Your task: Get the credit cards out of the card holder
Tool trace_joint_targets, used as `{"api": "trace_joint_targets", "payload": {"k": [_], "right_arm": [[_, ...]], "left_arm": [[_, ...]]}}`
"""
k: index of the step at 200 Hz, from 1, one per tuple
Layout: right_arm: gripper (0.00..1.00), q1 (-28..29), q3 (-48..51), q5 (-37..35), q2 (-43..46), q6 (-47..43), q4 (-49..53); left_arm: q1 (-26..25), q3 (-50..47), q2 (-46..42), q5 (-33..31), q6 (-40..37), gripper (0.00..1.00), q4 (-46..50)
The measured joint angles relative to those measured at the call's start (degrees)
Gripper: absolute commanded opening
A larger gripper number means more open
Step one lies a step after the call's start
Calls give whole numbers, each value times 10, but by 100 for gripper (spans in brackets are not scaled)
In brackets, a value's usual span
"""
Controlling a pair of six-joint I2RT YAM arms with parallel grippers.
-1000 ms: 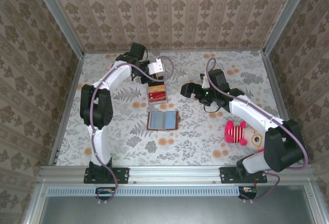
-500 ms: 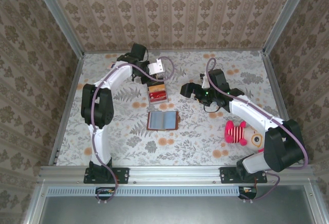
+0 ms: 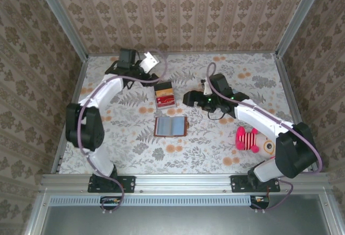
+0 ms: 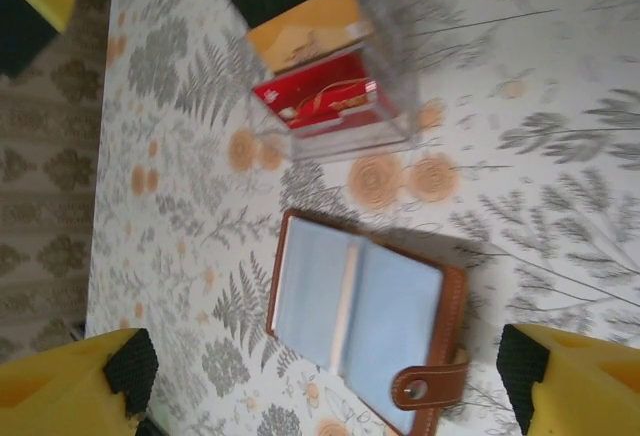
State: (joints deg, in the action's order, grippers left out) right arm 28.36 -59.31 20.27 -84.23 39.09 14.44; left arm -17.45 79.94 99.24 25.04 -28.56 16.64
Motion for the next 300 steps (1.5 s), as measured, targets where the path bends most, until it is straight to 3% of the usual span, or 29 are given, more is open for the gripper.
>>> {"api": "trace_joint_targets", "payload": {"k": [13,23,25,28,32,49,92,159,187,256,300], "right_arm": [[84,27,-15,-7,-17,-6,2],[81,46,-26,-13,-31,-12,2],[81,50,-28,-14,-35,-12,4],[80,56,-31,-18,-39,-13,6],[79,65,-37,-22,-46,-14,9],[73,97,-61,-41,-76,-17,22],[68,166,-124,-127,-154,-18,73],[69,186,-190,-188,-246,-14,140],[68,189,-216,-198,-282,-14,159],[69,188,-256,-227,-338,-43,214],[63,180,-259,-226,-340,-58,220]], "left_arm": [[4,-52,-44,6,37,67,-36],[4,-88,-73,7,61,79,-56],[4,-96,-78,6,68,83,-62],[4,-107,-85,6,78,97,-67],[4,-122,-96,4,91,100,-77],[5,-180,-135,-10,142,100,-105],[42,-309,-214,-47,307,100,-151],[80,-421,-283,-111,483,100,-187],[104,-442,-295,-121,507,100,-183],[105,-473,-376,-173,526,100,-163],[105,-472,-386,-177,550,100,-114]]}}
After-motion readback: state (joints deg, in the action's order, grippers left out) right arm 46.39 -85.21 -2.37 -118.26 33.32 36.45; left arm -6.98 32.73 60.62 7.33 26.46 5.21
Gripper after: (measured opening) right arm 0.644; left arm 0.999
